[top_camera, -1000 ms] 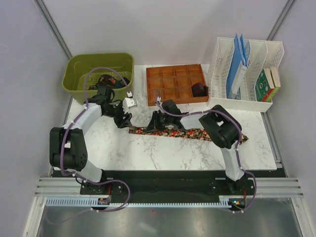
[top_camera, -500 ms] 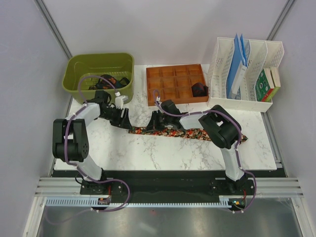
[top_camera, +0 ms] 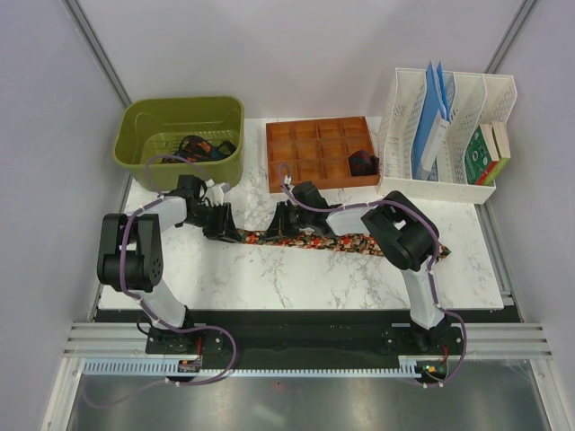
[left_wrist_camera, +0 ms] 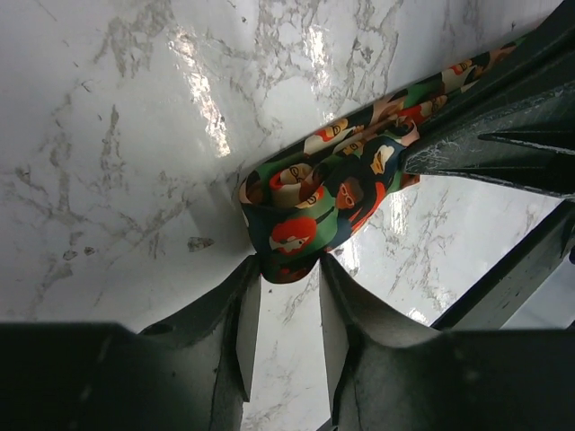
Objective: Roll the ties
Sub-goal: Roll the tie at the center of the board.
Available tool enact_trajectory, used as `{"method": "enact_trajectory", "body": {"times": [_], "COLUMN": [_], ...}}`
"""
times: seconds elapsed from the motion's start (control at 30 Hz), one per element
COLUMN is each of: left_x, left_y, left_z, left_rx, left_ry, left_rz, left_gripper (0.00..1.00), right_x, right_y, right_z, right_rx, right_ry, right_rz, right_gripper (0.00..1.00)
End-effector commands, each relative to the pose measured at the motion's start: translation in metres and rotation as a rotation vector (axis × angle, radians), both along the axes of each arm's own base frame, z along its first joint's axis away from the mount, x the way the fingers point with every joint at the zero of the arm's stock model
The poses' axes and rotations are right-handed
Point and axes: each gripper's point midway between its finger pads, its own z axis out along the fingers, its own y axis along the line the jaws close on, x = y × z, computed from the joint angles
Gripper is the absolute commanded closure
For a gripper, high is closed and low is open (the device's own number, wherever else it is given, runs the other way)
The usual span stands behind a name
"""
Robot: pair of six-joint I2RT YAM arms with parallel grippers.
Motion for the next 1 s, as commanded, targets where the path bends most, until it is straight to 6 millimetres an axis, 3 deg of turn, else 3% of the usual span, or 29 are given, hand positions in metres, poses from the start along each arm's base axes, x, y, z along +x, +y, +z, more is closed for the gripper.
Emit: {"method": "enact_trajectory", "body": {"times": [0.0, 0.27, 0.33, 0.5, 0.57, 0.8, 0.97], "left_x": [0.015, 0.017, 0.015, 0.014, 0.015, 0.023, 0.023], "left_y": [-0.006, -0.001, -0.003, -0.004, -0.004, -0.001, -0.006], "left_z": [0.006, 0.01, 0.013, 0.022, 0.022, 0.019, 0.02], "left_rx": [-0.038, 0.012, 0.013, -0.002, 0.002, 0.012, -0.01], "left_ry": [-0.037, -0.063, -0.065, -0.09, -0.092, -0.099, -0.096], "left_rz": [0.077, 0.118, 0.119, 0.15, 0.167, 0.213, 0.206], "left_gripper": [0.64, 0.86, 0.81, 0.56, 0.53, 0.54, 0.7], "right_x": [-0.001, -0.002, -0.002, -0.002, -0.002, -0.002, -0.002], "right_y": [-0.006, -0.006, -0.005, -0.006, -0.006, -0.006, -0.005], "right_z": [-0.023, -0.023, -0.023, -0.024, -0.024, -0.025, -0.025], "right_rx": [-0.076, -0.077, -0.075, -0.076, -0.076, -0.079, -0.079], "right_ry": [0.006, 0.007, 0.008, 0.01, 0.01, 0.011, 0.01], "right_rz": [-0.012, -0.01, -0.009, -0.012, -0.011, -0.012, -0.011], "right_gripper": [0.89, 0.89, 0.89, 0.89, 0.89, 0.89, 0.89]}}
